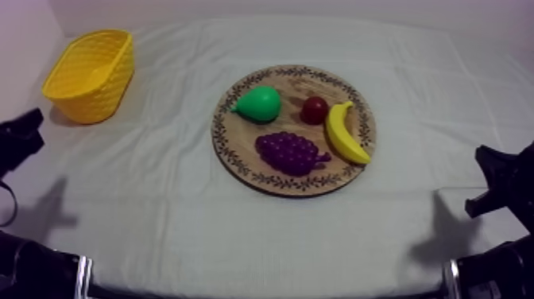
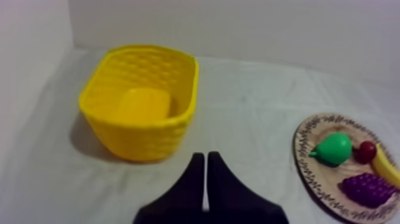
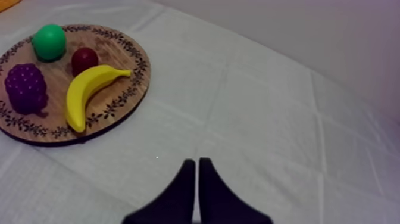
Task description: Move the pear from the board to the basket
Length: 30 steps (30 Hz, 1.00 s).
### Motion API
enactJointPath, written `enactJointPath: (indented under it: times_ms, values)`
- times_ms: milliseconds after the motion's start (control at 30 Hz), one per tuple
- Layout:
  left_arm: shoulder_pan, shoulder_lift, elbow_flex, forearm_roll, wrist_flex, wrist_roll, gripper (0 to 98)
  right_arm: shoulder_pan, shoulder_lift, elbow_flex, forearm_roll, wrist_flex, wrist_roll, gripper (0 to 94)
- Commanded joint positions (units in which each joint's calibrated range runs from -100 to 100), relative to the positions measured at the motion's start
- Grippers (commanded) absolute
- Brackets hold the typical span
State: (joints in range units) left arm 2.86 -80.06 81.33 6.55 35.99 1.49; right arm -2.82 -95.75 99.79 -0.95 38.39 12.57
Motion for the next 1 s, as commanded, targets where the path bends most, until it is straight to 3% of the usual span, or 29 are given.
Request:
enactJointPath:
  times_ms: [0,167,433,967]
  values:
    - [-0.18,10.18,-13.74,0.08,2.45,-8.61,0.0,-0.02,-0.01,-0.01,0.0,0.0,0.01,0.3]
    - [0.63,23.98,-30.92,0.26,7.57,-12.1,0.0,-0.02,-0.01,-0.01,0.0,0.0,0.01,0.3]
    - [4.89,42.4,-53.06,0.06,14.58,-14.65,0.0,-0.04,-0.01,-0.01,0.0,0.0,0.01,0.3]
    - [15.11,67.91,-73.99,-1.95,21.38,-18.32,0.1,-0.09,-0.01,-0.01,0.0,0.0,0.01,0.3]
